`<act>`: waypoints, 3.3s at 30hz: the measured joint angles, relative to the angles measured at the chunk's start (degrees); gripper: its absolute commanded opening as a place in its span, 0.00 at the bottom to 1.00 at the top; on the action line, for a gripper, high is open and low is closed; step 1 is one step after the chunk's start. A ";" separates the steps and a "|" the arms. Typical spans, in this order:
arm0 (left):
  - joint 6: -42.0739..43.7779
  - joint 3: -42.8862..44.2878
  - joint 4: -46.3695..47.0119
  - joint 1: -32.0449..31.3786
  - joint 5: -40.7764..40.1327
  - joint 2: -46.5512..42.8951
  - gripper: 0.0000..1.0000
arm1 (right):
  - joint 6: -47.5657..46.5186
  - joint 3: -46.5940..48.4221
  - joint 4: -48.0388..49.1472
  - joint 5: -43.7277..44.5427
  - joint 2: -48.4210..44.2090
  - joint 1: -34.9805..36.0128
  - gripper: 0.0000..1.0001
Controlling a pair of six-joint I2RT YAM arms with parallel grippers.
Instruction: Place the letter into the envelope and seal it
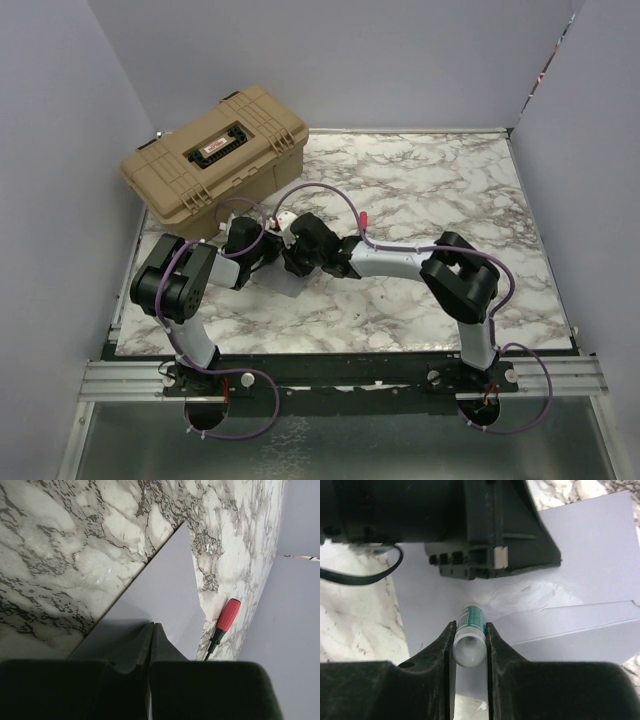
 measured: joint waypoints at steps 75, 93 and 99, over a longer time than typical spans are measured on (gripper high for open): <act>26.29 4.33 -25.22 0.13 11.41 -23.12 0.72 | 56.52 -43.19 -6.60 -23.10 -34.07 -43.85 0.29; 33.83 4.33 -37.38 2.16 3.67 -24.09 0.41 | 57.42 -43.36 -7.06 -22.21 -38.75 -45.57 0.39; 34.34 4.24 -38.23 2.64 4.09 -24.09 0.16 | 52.19 -40.85 -4.90 -22.14 -40.52 -39.71 0.24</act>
